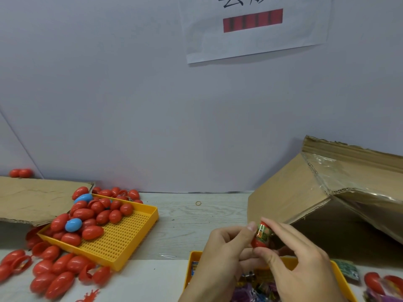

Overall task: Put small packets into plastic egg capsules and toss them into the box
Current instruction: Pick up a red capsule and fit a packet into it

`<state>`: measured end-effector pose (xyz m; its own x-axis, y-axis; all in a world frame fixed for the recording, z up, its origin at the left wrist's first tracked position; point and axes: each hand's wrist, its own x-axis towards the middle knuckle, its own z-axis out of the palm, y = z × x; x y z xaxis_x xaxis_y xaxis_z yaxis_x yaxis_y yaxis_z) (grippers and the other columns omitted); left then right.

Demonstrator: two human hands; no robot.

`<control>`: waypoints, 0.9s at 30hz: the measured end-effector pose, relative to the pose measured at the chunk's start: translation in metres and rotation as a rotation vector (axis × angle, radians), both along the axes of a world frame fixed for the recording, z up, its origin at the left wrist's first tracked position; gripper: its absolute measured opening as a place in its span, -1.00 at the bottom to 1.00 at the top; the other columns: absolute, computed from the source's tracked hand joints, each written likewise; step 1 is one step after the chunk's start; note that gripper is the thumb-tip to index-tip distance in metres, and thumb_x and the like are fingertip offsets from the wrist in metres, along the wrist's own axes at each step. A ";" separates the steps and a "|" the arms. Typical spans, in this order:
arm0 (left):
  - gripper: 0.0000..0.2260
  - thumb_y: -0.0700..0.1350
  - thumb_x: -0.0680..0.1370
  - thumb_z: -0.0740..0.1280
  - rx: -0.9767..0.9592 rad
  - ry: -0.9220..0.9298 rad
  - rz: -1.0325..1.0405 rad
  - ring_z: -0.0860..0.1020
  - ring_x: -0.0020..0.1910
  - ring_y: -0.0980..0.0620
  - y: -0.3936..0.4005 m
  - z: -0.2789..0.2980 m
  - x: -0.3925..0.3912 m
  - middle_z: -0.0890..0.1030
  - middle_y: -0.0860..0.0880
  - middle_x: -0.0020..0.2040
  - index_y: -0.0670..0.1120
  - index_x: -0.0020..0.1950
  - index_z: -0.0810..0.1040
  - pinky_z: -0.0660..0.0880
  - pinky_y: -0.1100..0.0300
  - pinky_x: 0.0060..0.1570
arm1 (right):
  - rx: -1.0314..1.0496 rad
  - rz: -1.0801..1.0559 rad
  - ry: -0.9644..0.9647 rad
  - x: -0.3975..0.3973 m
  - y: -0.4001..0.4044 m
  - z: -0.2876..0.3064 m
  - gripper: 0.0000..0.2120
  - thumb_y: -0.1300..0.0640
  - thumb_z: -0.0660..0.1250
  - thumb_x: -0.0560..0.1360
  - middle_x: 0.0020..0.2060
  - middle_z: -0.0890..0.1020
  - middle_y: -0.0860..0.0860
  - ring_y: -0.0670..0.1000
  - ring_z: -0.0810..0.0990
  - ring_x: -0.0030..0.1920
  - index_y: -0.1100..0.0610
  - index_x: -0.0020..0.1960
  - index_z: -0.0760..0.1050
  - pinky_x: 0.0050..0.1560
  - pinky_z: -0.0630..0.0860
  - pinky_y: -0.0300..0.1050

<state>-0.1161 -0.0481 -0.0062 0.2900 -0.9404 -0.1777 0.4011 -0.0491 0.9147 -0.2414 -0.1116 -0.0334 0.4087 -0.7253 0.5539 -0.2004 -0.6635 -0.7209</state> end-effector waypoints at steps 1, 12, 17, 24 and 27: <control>-0.59 -0.08 0.47 0.42 0.004 -0.001 -0.010 0.68 -0.01 -0.27 0.000 0.001 0.000 0.65 -0.38 0.03 -0.41 0.13 0.57 0.64 0.04 -0.03 | 0.003 -0.003 0.005 0.000 0.000 -0.001 -0.47 0.22 0.58 0.27 -0.01 0.58 -0.27 -0.19 0.57 -0.03 -0.09 0.18 0.58 -0.06 0.42 -0.56; -0.64 -0.13 0.52 0.23 -0.156 0.479 0.207 0.63 -0.39 -0.13 0.000 0.007 0.006 0.62 -0.33 -0.24 -0.41 -0.17 0.67 0.60 0.16 -0.41 | -0.014 0.010 -0.120 0.004 0.003 0.005 -0.53 0.00 0.37 0.35 0.00 0.60 -0.23 -0.28 0.52 0.08 0.01 0.26 0.53 -0.24 0.52 -0.32; -0.68 -0.21 0.48 0.21 -0.229 0.641 0.183 0.62 -0.37 -0.12 0.005 0.010 0.010 0.61 -0.30 -0.19 -0.44 -0.10 0.65 0.60 0.16 -0.39 | -0.021 0.008 -0.081 0.005 0.003 0.005 -0.55 -0.01 0.36 0.35 -0.02 0.60 -0.20 -0.26 0.52 0.07 0.02 0.23 0.55 -0.25 0.52 -0.31; -0.70 -0.17 0.49 0.29 -0.208 0.597 0.203 0.65 -0.28 -0.15 0.005 0.010 0.010 0.63 -0.34 -0.10 -0.42 -0.04 0.64 0.62 0.15 -0.36 | 0.013 -0.005 -0.061 0.005 0.004 0.007 -0.56 -0.02 0.34 0.35 -0.03 0.60 -0.18 -0.16 0.58 0.00 0.02 0.22 0.55 -0.25 0.52 -0.30; -0.70 -0.18 0.49 0.37 -0.182 0.534 0.264 0.67 -0.15 -0.15 0.004 0.009 0.009 0.65 -0.33 -0.01 -0.38 0.12 0.57 0.63 0.17 -0.31 | 0.032 -0.002 -0.070 0.005 0.005 0.009 -0.59 -0.02 0.33 0.35 -0.03 0.60 -0.18 -0.18 0.57 0.00 -0.04 0.20 0.53 -0.26 0.52 -0.26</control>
